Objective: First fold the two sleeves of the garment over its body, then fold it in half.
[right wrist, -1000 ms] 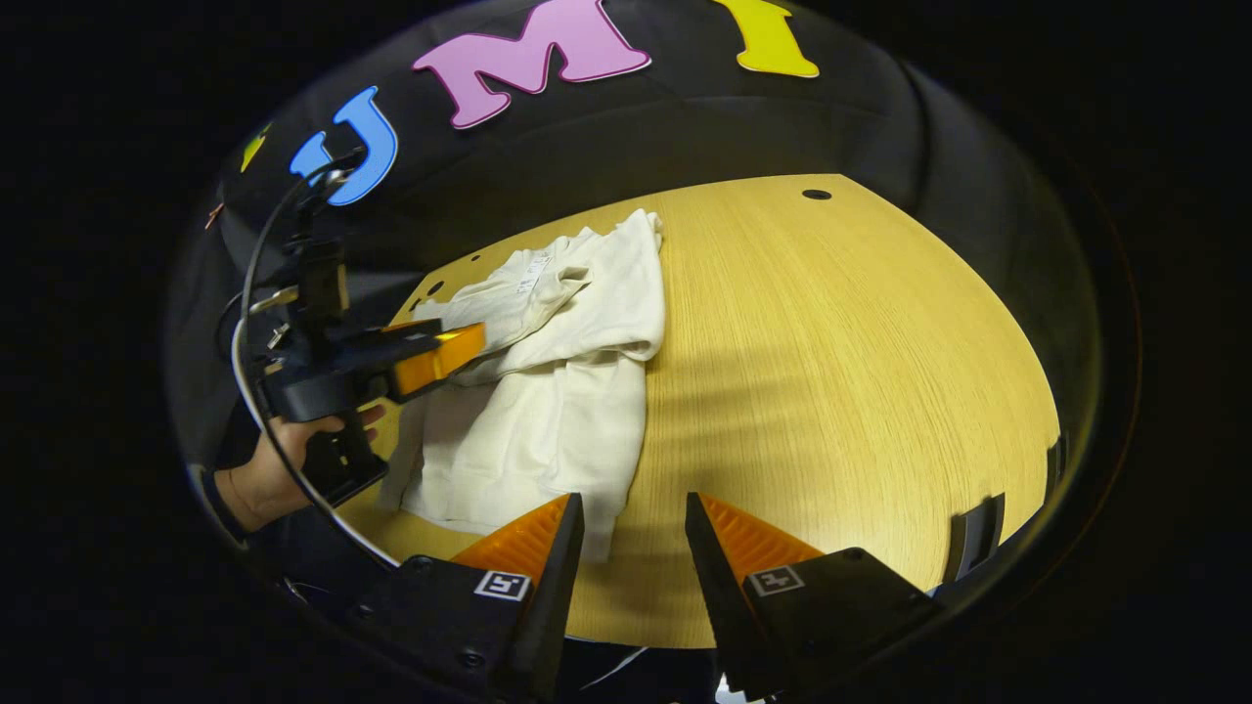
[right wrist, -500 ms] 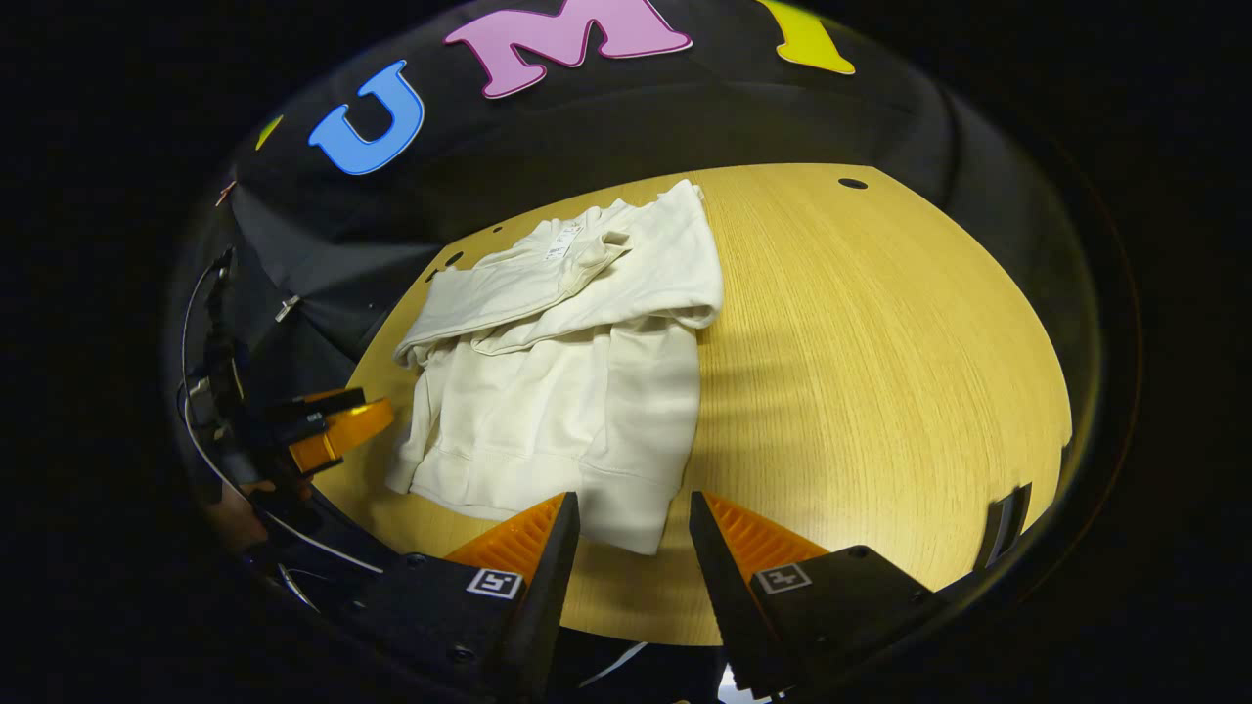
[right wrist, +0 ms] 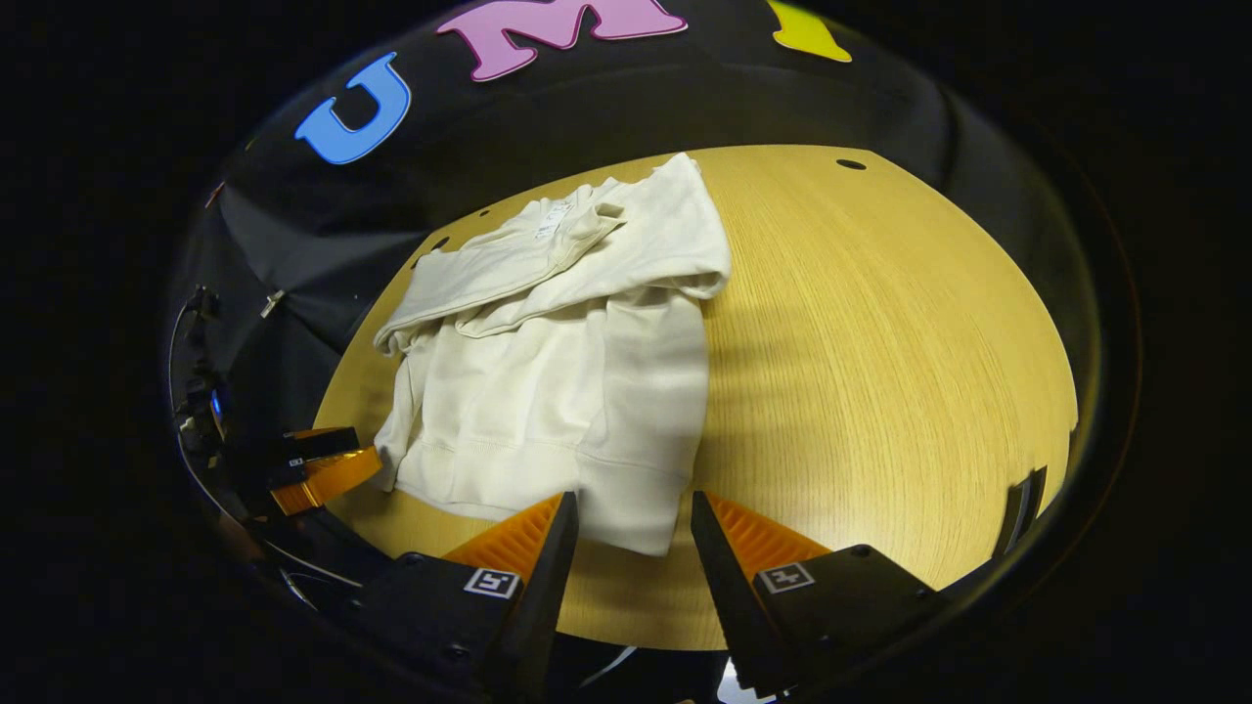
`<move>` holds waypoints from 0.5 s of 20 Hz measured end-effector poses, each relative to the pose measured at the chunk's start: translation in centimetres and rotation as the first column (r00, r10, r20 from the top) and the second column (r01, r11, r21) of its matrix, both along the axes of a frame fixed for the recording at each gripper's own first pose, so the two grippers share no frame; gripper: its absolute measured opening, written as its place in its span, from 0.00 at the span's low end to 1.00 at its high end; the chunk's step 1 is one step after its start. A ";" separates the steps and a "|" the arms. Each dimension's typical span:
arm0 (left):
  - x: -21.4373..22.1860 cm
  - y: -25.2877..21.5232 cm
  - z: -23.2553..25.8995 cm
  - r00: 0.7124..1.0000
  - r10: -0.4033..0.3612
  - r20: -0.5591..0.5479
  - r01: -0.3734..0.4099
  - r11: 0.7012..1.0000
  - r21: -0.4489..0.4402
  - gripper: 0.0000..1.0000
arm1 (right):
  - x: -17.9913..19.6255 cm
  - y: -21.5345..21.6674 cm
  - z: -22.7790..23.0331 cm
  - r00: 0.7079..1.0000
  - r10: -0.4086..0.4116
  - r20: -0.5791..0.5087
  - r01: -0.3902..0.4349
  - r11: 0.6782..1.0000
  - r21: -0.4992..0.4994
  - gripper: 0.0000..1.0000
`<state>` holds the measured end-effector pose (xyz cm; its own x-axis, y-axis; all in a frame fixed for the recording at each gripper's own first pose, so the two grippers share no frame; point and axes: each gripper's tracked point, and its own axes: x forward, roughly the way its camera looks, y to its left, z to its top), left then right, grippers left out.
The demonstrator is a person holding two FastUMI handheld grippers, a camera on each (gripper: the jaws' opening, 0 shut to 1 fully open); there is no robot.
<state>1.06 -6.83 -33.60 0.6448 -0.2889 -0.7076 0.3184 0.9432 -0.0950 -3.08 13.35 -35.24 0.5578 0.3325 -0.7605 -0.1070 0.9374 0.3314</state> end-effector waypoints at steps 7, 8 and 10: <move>0.9 -0.8 -2.3 0.999 0.012 -0.038 -0.010 0.998 0.069 0.86 | 1.4 0.9 -1.5 1.000 0.010 -0.016 -0.010 1.000 -0.017 0.73; 1.1 -1.0 -2.7 0.999 0.018 -0.045 -0.014 0.997 0.073 0.86 | 1.5 1.0 -1.6 1.000 0.019 -0.010 -0.019 0.999 -0.027 0.74; 1.3 -1.3 -2.7 0.999 0.019 -0.045 -0.016 0.998 0.067 0.84 | 1.8 1.1 -1.5 0.999 0.039 0.004 -0.039 0.998 -0.049 0.73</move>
<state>2.35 -8.16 -36.25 0.6163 -0.2289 -0.7535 0.2985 0.9533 -0.0455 -1.32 14.47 -36.74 0.5492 0.3167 -0.7734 -0.1455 0.9475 0.2847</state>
